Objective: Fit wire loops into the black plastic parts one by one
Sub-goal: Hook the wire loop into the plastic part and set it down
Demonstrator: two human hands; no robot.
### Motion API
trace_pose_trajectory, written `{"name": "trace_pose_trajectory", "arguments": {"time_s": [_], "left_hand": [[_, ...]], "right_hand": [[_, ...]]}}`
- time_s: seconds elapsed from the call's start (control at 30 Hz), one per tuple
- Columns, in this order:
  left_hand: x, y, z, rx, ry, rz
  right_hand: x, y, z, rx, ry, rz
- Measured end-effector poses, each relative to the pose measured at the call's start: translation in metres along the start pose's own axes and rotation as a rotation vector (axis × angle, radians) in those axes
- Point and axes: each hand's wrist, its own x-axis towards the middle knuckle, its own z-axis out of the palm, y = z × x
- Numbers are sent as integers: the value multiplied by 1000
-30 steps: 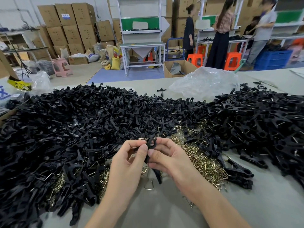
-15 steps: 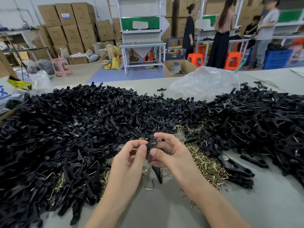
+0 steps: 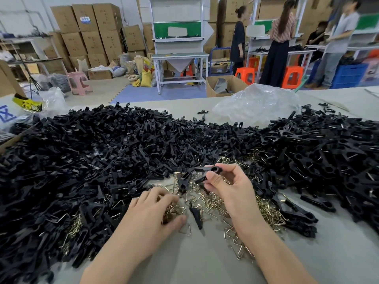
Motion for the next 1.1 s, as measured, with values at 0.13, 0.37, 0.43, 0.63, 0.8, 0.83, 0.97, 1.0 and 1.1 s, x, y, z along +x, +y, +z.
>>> {"name": "trace_pose_trajectory", "arguments": {"time_s": [0.13, 0.37, 0.43, 0.63, 0.8, 0.83, 0.97, 1.0, 1.1], "left_hand": [[6, 2, 5, -3, 170, 26], [8, 9, 7, -407, 498, -39], [7, 14, 4, -609, 522, -110], [11, 28, -6, -1430, 347, -285], [10, 39, -10, -1697, 262, -295], [10, 40, -10, -1707, 264, -306], [11, 44, -8, -1777, 253, -348], [11, 44, -8, -1791, 242, -348], [11, 44, -9, -1838, 225, -351]], "right_hand": [[-1, 1, 2, -22, -6, 15], [-3, -3, 3, 22, -21, 34], [-3, -4, 2, 52, -59, 28], [-7, -3, 4, 39, -245, 65], [-11, -1, 9, 85, -322, 70], [-12, -1, 11, 99, -323, 67], [-14, -2, 12, 117, -326, 49], [-14, -2, 12, 117, -327, 49], [-13, -1, 13, 166, -339, 61]]}}
